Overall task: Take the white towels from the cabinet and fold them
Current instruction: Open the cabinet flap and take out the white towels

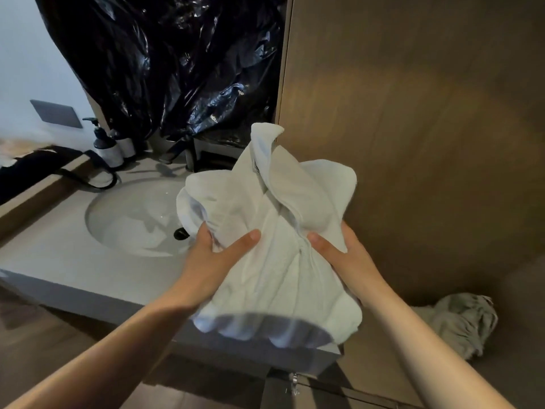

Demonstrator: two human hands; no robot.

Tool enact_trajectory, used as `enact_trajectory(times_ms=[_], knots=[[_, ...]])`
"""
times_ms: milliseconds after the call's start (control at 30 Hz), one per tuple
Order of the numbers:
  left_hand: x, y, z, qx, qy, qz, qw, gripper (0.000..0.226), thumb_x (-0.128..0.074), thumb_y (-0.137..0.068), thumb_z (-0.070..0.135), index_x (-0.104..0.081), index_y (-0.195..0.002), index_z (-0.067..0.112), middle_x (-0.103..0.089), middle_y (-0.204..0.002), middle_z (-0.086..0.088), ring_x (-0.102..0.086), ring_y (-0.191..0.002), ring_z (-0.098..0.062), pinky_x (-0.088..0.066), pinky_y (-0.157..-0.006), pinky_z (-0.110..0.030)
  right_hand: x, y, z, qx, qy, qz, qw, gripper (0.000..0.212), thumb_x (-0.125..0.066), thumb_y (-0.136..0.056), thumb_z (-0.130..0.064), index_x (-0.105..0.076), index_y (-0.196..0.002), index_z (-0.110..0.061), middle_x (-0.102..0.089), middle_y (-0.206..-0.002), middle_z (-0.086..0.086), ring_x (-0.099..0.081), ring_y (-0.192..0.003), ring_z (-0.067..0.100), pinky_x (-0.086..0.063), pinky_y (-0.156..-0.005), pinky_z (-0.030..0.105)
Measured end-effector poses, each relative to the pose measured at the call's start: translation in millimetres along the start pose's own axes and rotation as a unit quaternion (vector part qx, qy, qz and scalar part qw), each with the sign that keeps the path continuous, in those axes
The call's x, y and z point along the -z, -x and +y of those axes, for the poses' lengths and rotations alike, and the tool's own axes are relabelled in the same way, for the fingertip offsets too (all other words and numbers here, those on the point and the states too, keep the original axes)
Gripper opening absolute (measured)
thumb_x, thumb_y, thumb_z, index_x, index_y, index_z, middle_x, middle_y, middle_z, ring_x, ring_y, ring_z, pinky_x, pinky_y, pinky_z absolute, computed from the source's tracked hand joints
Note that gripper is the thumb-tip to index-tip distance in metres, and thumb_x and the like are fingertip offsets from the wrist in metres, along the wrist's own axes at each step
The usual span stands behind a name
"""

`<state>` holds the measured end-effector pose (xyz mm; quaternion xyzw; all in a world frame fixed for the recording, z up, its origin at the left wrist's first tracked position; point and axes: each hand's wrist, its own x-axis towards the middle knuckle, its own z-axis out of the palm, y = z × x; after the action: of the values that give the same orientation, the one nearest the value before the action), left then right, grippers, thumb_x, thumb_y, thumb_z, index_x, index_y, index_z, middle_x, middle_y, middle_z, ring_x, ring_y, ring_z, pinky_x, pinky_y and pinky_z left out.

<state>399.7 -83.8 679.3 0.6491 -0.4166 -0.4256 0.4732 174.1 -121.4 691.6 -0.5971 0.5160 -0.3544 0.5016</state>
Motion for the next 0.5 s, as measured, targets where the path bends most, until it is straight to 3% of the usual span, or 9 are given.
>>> enact_trajectory(times_ms=[100, 200, 333, 433, 500], knots=[[2, -32, -10, 0.016, -0.007, -0.028, 0.999, 0.085, -0.076, -0.071, 0.055, -0.035, -0.141, 0.030, -0.049, -0.124, 0.015, -0.048, -0.115, -0.014, -0.036, -0.095, -0.028, -13, -17, 12, -0.039, -0.016, 0.034, 0.999, 0.057, -0.062, -0.083, -0.055, -0.036, -0.134, -0.051, -0.053, -0.113, -0.038, -0.055, -0.095, -0.016, -0.042, -0.069, 0.008], [-3, -66, -31, 0.060, -0.044, -0.060, 0.995, 0.095, -0.076, -0.067, 0.063, -0.033, -0.143, 0.027, -0.048, -0.124, 0.012, -0.049, -0.122, -0.022, -0.039, -0.099, -0.033, -25, -32, 30, -0.079, -0.020, 0.064, 0.995, 0.054, -0.062, -0.085, -0.052, -0.032, -0.131, -0.052, -0.047, -0.110, -0.040, -0.050, -0.093, -0.016, -0.039, -0.070, 0.008], [-14, -100, -73, 0.095, -0.112, -0.113, 0.983, 0.119, -0.070, -0.041, 0.087, -0.038, -0.138, 0.027, -0.061, -0.125, 0.003, -0.060, -0.109, -0.021, -0.051, -0.096, -0.041, -43, -44, 64, -0.126, -0.011, 0.122, 0.984, 0.057, -0.067, -0.084, -0.051, -0.032, -0.129, -0.055, -0.047, -0.110, -0.044, -0.047, -0.096, -0.017, -0.037, -0.075, 0.009], [-17, -116, -91, 0.118, -0.115, -0.132, 0.977, 0.115, -0.067, -0.049, 0.083, -0.033, -0.142, 0.024, -0.058, -0.127, -0.002, -0.057, -0.113, -0.023, -0.049, -0.097, -0.043, -50, -55, 76, -0.144, 0.014, 0.167, 0.975, 0.054, -0.065, -0.087, -0.052, -0.035, -0.131, -0.051, -0.047, -0.105, -0.041, -0.048, -0.093, -0.013, -0.037, -0.074, 0.011], [-19, -125, -90, 0.121, -0.121, -0.141, 0.975, 0.112, -0.068, -0.057, 0.078, -0.029, -0.145, 0.023, -0.055, -0.132, -0.003, -0.055, -0.117, -0.025, -0.047, -0.099, -0.042, -50, -66, 79, -0.157, 0.036, 0.174, 0.971, 0.057, -0.062, -0.088, -0.053, -0.036, -0.139, -0.044, -0.050, -0.107, -0.031, -0.051, -0.100, 0.000, -0.038, -0.080, 0.020]])
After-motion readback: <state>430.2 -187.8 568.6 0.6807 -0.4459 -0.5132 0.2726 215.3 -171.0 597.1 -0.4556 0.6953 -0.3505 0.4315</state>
